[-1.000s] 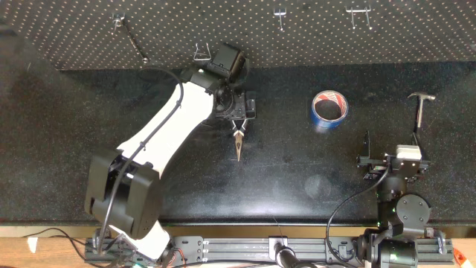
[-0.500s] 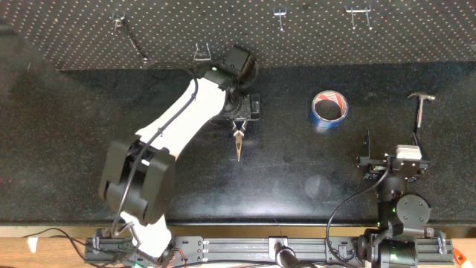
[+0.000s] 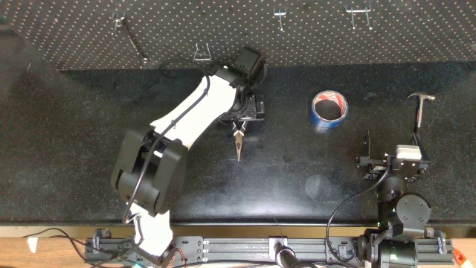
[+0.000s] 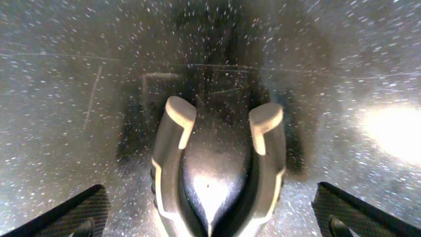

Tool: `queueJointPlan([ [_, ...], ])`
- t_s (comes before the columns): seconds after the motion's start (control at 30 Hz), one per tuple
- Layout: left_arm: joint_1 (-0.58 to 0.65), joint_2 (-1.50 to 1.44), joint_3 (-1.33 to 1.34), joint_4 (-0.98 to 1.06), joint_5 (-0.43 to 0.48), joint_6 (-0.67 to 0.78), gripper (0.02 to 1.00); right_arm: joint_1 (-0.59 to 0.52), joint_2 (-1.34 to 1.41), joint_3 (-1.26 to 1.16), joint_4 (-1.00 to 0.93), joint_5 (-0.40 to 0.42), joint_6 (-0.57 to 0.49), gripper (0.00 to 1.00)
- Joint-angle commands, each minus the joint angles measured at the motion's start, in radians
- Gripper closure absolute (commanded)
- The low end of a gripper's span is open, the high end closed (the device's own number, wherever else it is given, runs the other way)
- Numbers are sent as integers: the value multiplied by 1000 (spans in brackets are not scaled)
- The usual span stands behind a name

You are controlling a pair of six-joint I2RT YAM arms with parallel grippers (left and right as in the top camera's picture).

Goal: Place Tools Onto Pegboard

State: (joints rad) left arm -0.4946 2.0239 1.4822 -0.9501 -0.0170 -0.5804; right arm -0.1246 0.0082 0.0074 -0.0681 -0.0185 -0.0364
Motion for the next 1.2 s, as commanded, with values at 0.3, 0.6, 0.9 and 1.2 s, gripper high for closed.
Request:
queueJointPlan([
  [0.3, -6, 31, 23, 22, 55, 59, 23, -6, -7, -3, -5, -12, -11, 25],
  [0.6, -6, 31, 23, 0, 9, 92, 23, -6, -7, -3, -5, -12, -11, 25],
  [0.9, -6, 31, 23, 16, -10, 79, 25, -6, -7, -3, -5, -11, -11, 25],
  [1.2, -5, 33, 22, 32, -10, 55, 23, -6, -7, -3, -5, -12, -11, 25],
])
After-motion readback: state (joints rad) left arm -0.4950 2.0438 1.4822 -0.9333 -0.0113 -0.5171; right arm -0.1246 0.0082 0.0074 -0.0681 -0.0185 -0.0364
